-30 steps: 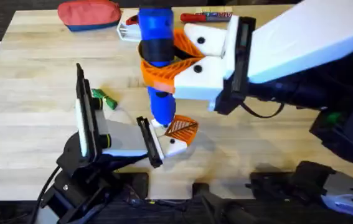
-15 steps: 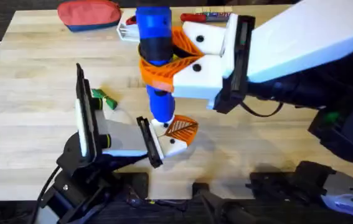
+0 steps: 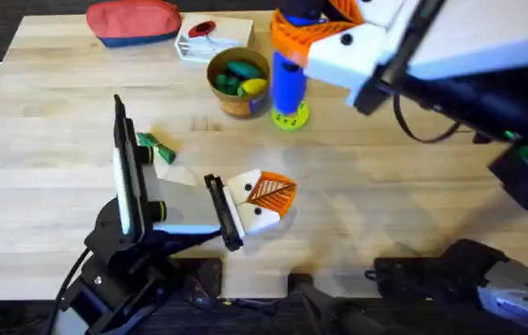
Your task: Pick up the gripper from the table and insert it into the empty holder that is missing its gripper. Then pick up a screw, insert it into the mounting hole, and use the screwdriver to tighten it. Finally, clean up the table by picking up the vegetable and placing it into the bucket.
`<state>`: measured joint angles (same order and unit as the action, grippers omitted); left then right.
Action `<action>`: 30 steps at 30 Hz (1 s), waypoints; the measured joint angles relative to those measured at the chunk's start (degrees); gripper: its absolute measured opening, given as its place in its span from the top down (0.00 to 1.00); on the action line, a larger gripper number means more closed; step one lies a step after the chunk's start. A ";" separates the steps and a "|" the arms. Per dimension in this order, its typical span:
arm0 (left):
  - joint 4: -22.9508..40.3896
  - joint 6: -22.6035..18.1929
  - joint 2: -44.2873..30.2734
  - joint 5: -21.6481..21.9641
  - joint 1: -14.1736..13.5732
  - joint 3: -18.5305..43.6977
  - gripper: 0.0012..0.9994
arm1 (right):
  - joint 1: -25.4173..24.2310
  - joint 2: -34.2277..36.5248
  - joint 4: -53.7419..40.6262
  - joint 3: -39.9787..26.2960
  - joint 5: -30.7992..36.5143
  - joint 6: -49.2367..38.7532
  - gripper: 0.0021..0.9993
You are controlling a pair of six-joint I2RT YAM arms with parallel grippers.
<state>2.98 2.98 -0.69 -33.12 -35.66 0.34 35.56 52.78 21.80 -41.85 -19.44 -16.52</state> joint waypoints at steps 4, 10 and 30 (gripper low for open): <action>0.00 0.01 0.00 0.07 0.00 0.00 1.00 | -9.38 6.72 -3.26 0.00 6.37 -11.21 0.99; 0.00 0.00 0.00 0.13 0.00 0.00 1.00 | -21.57 16.90 -3.14 0.00 13.44 -29.76 0.99; 0.00 0.00 0.00 0.13 0.00 0.00 1.00 | -26.74 43.96 -2.13 0.00 25.76 -69.07 0.92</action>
<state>2.98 2.98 -0.69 -32.99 -35.66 0.34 8.82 96.74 19.66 -41.85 6.33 -85.59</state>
